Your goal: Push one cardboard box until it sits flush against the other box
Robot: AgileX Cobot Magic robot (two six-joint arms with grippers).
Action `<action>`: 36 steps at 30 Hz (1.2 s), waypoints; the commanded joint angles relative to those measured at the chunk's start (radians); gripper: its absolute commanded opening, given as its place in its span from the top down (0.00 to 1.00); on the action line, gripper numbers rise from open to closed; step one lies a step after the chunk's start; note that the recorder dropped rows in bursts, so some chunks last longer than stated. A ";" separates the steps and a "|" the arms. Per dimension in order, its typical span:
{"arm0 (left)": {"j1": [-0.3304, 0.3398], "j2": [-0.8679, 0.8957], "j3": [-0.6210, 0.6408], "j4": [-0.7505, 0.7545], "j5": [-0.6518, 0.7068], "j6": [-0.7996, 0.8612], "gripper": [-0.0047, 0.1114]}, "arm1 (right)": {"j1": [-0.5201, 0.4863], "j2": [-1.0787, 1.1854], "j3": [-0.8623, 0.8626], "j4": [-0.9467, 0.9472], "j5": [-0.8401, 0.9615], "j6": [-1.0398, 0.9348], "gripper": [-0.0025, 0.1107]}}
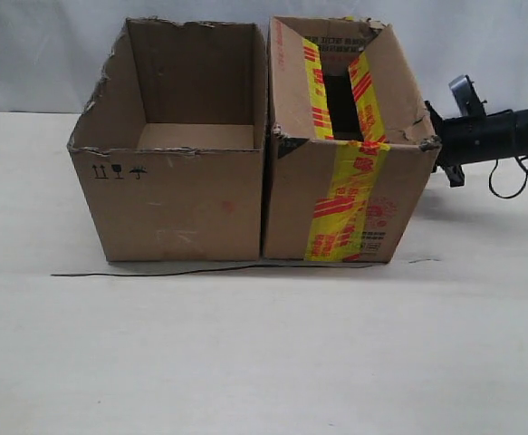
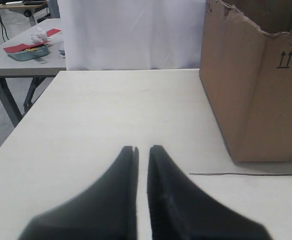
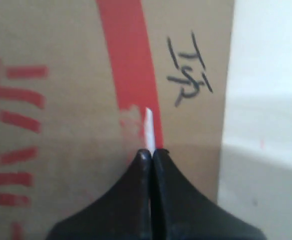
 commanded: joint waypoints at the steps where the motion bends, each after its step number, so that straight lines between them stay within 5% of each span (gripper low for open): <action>1: -0.008 -0.001 0.002 -0.007 -0.012 -0.004 0.96 | 0.000 -0.012 0.035 0.010 -0.015 -0.032 0.98; 19: -0.008 -0.001 0.002 -0.007 -0.012 -0.004 0.96 | -0.102 -0.351 0.059 -0.222 -0.010 0.100 0.98; 36: -0.008 -0.001 0.002 -0.007 -0.012 -0.004 0.96 | -0.102 -1.012 0.496 -0.236 -0.123 0.055 0.98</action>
